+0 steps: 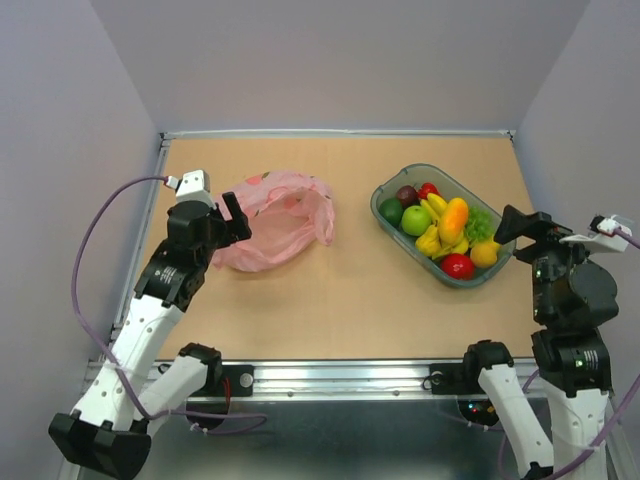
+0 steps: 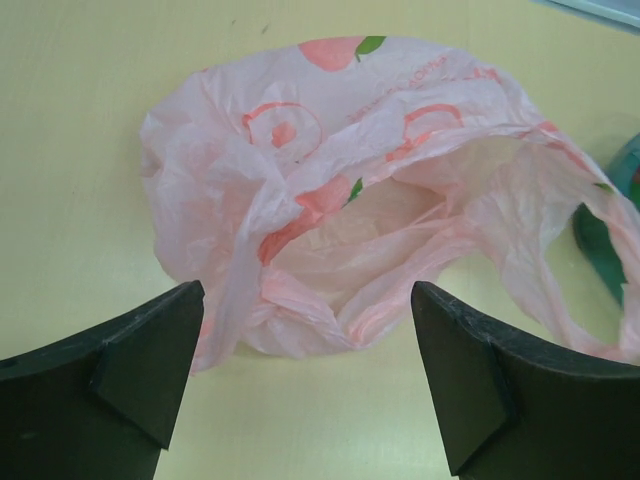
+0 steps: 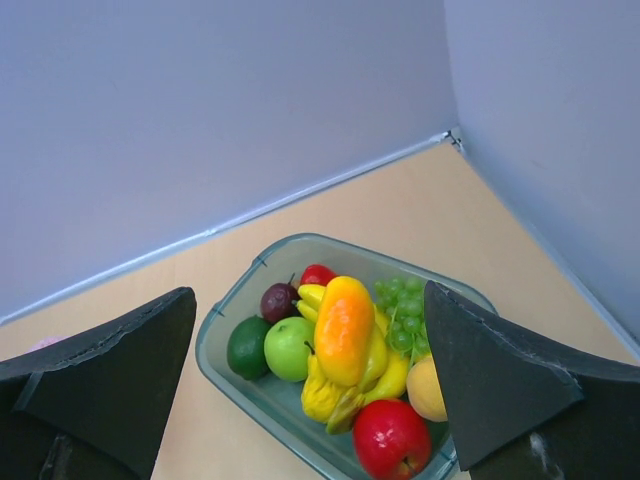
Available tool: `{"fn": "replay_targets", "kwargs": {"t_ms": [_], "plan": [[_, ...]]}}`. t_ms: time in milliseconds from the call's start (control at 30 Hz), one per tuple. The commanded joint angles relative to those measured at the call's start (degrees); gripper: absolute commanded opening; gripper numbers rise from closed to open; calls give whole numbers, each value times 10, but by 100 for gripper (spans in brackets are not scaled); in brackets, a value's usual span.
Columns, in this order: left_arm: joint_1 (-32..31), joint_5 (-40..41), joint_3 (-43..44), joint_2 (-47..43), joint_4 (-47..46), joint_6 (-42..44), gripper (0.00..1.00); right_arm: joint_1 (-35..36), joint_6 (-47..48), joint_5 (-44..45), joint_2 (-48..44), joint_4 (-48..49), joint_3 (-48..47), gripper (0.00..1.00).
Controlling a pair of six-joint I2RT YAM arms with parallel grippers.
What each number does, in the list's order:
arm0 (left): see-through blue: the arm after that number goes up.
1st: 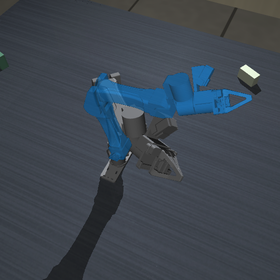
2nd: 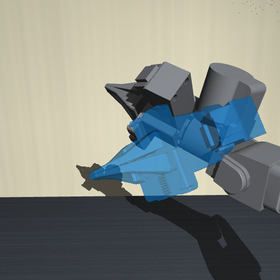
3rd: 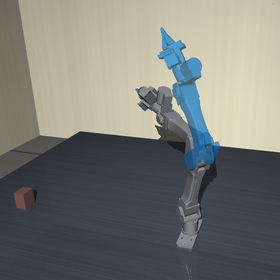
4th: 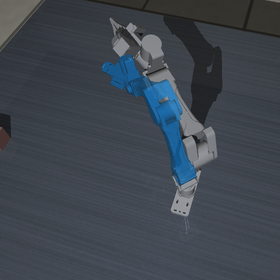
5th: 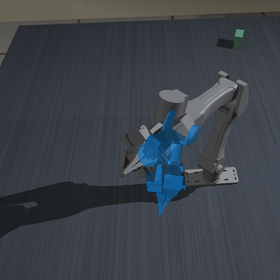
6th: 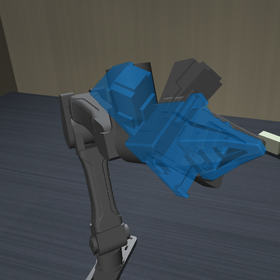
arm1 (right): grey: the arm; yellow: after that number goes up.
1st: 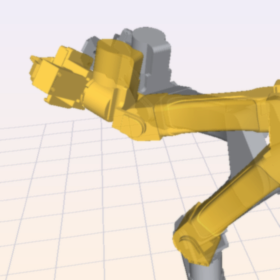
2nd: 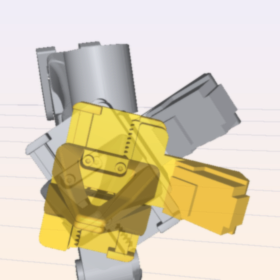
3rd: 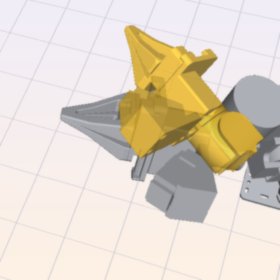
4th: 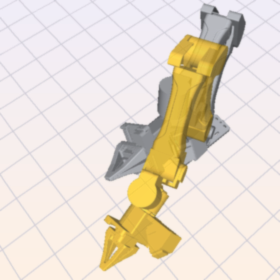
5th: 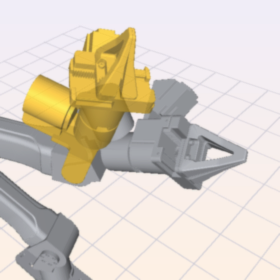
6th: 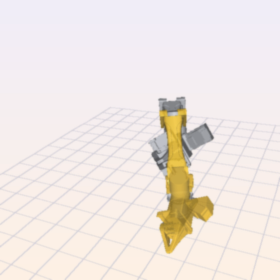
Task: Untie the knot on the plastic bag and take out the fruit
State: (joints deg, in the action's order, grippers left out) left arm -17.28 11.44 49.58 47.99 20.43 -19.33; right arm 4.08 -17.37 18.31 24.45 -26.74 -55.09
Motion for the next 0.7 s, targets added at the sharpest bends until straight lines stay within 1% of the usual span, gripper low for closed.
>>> {"fn": "replay_targets", "kwargs": {"t_ms": [0, 100, 267, 300, 333, 433, 467, 533, 600, 667], "plan": [[-29, 15, 60, -37, 44, 28, 96, -1, 31, 13, -32, -3, 11, 100], [-48, 18, 92, -73, 70, 52, 96, 0, 32, 16, -47, -13, -5, 100], [-49, 22, 145, -123, 101, 71, 96, -1, 56, 5, -57, -25, -39, 100], [-49, 25, 139, -136, 92, 76, 96, -1, 61, 2, -65, -27, -42, 100], [-50, 29, 110, -171, 67, 81, 96, -1, 72, 0, -71, -28, -45, 100], [-49, 47, 69, -258, 36, 63, 96, 0, 80, -12, -97, -31, -45, 100], [-49, 47, 61, -274, 31, 55, 99, -1, 76, -15, -103, -38, -46, 100], [-49, 53, 52, -311, 44, 50, 99, -1, 79, -41, -125, -53, -48, 100], [-49, 92, 62, -324, 72, 40, 99, 0, 74, -57, -142, -63, -42, 100], [-49, 109, 74, -342, 95, 40, 99, -1, 63, -70, -165, -76, -39, 100]]}}
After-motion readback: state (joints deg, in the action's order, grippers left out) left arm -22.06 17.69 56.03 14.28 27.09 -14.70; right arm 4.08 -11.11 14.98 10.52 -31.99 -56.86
